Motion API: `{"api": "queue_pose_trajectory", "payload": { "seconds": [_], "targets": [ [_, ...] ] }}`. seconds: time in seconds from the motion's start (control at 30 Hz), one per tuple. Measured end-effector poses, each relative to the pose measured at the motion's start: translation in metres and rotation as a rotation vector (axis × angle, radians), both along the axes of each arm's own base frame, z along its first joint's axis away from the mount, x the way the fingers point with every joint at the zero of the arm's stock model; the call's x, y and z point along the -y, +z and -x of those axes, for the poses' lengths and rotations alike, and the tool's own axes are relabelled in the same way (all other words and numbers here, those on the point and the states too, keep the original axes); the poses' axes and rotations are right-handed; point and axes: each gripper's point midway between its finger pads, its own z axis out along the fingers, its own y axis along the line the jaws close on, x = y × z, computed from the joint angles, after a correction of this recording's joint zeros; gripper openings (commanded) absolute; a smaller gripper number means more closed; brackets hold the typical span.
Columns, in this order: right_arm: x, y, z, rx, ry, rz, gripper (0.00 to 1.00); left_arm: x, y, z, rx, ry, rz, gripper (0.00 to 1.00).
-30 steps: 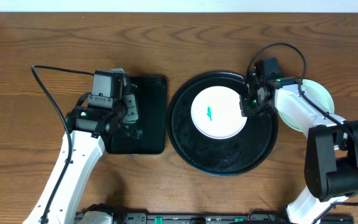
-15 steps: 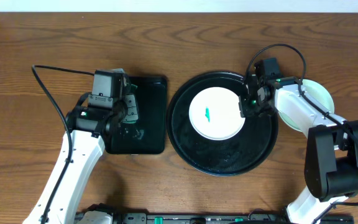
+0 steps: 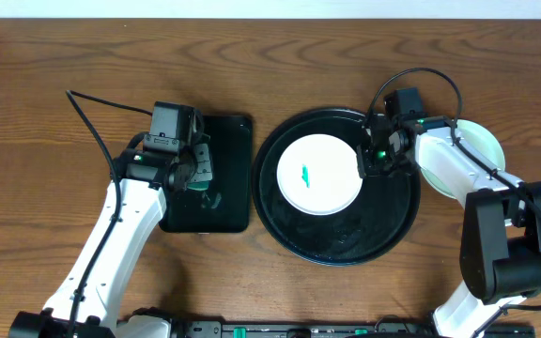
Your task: Clean dirty plates on tray and stack at the side
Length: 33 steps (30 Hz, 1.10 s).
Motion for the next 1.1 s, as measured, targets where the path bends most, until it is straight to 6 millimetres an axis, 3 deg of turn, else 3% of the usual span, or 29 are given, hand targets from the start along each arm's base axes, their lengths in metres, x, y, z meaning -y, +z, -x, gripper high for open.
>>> {"api": "queue_pose_trajectory", "payload": {
  "seconds": [0.03, 0.1, 0.17, 0.3, 0.47, 0.6, 0.7, 1.1],
  "targets": [
    [-0.001, 0.0, 0.0, -0.001, 0.001, -0.005, 0.05, 0.0, 0.001, -0.001, 0.005, 0.0, 0.001, 0.07],
    [-0.002, 0.001, 0.0, -0.002, 0.003, -0.011, 0.23, 0.001, 0.002, -0.003, 0.014, 0.003, 0.005, 0.07],
    [-0.003, 0.001, 0.001, -0.002, 0.005, -0.016, 0.26, 0.001, 0.002, -0.003, 0.014, 0.017, 0.012, 0.07],
    [-0.004, 0.002, -0.003, 0.013, 0.004, -0.022, 0.24, 0.002, 0.002, -0.003, 0.012, 0.03, 0.028, 0.07],
    [-0.004, 0.002, -0.007, 0.029, 0.004, -0.021, 0.13, 0.004, 0.001, -0.003, 0.009, 0.035, 0.042, 0.07],
    [-0.002, 0.002, -0.011, 0.05, 0.0, -0.01, 0.13, 0.004, 0.002, -0.003, 0.009, 0.038, 0.044, 0.07],
    [-0.002, -0.002, -0.015, 0.079, -0.004, -0.008, 0.01, 0.004, 0.002, -0.003, 0.009, 0.038, 0.044, 0.07],
    [0.0, -0.007, -0.009, 0.057, -0.013, -0.003, 0.01, 0.004, 0.001, -0.003, 0.009, 0.038, 0.044, 0.07]
  ]
}}
